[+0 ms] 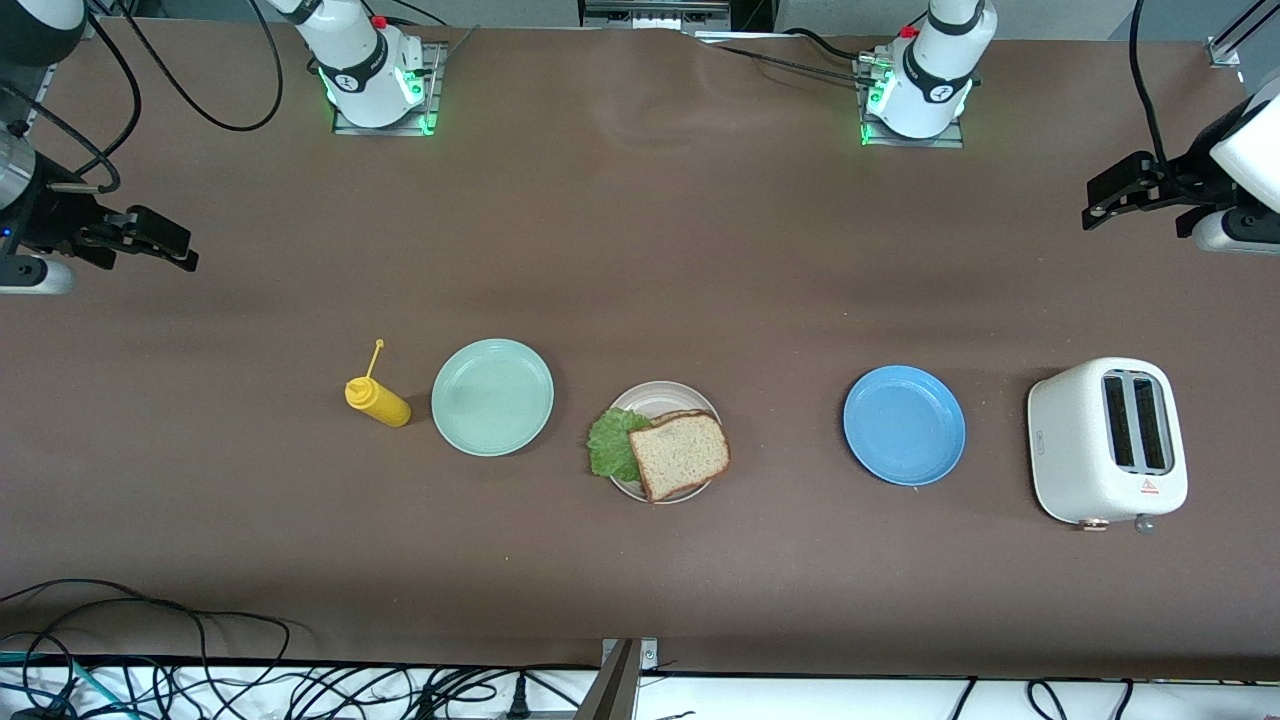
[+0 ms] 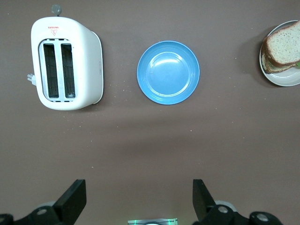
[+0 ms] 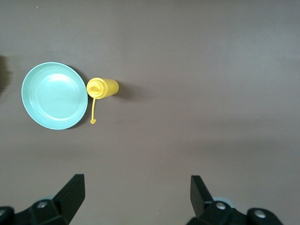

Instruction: Make sandwich on beige plate with both arms

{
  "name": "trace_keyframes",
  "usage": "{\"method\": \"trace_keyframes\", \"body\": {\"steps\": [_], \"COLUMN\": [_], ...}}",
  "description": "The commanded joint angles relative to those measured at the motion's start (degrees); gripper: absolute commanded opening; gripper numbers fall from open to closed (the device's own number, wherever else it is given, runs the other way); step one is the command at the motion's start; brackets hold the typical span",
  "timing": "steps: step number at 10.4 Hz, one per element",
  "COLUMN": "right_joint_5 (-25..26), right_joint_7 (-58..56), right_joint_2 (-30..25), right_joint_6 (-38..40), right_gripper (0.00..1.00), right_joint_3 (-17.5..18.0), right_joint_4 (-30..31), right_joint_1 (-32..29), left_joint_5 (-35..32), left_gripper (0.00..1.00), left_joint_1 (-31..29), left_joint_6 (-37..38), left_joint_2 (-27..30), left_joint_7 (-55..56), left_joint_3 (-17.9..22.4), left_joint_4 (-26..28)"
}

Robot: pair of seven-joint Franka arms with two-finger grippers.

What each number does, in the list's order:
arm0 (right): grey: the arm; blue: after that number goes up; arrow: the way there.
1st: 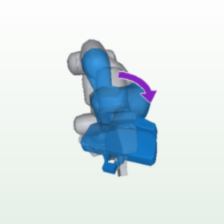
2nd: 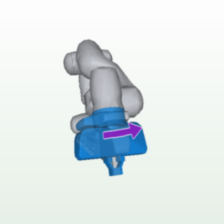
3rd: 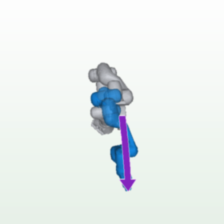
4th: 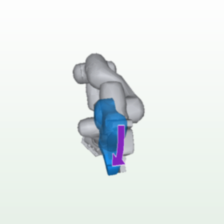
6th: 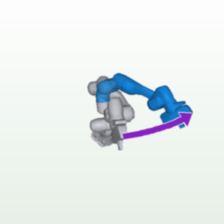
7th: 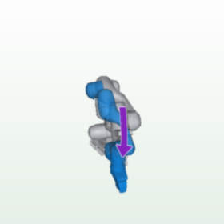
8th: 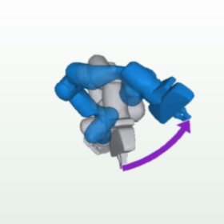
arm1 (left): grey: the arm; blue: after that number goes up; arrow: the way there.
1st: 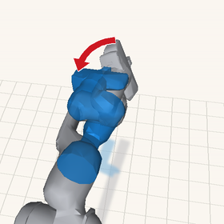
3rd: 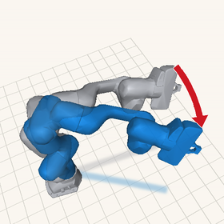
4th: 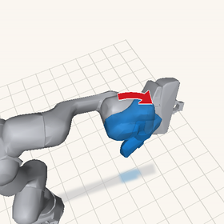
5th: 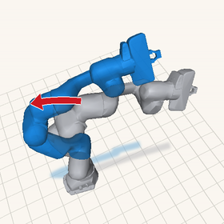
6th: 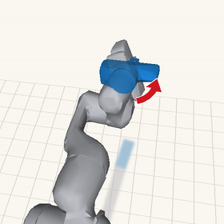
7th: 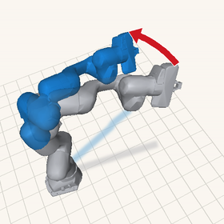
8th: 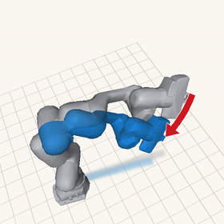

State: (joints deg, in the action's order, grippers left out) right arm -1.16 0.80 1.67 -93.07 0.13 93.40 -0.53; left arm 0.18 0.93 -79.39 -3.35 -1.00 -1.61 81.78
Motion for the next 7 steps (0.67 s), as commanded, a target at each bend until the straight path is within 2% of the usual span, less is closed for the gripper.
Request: {"method": "trace_keyframes", "body": {"steps": [1, 7], "right_joint_5": [0.63, 0.72], "right_joint_7": [-1.32, -1.32], "right_joint_2": [0.62, 0.62], "right_joint_6": [2.81, 3.16], "right_gripper": [1.0, 1.0], "right_joint_3": [-0.21, -0.21], "right_joint_4": [-2.52, -2.43], "right_joint_1": [-0.08, 0.01], "left_joint_5": [-1.59, -1.5], "left_gripper": [1.0, 1.0], "left_joint_1": [-0.14, -0.23], "left_joint_6": [1.52, 1.52], "left_joint_2": [-0.61, -0.61], "left_joint_7": [-1.19, -1.19], "left_joint_3": [-0.15, -0.15], "left_joint_4": [-1.97, -1.97]}}
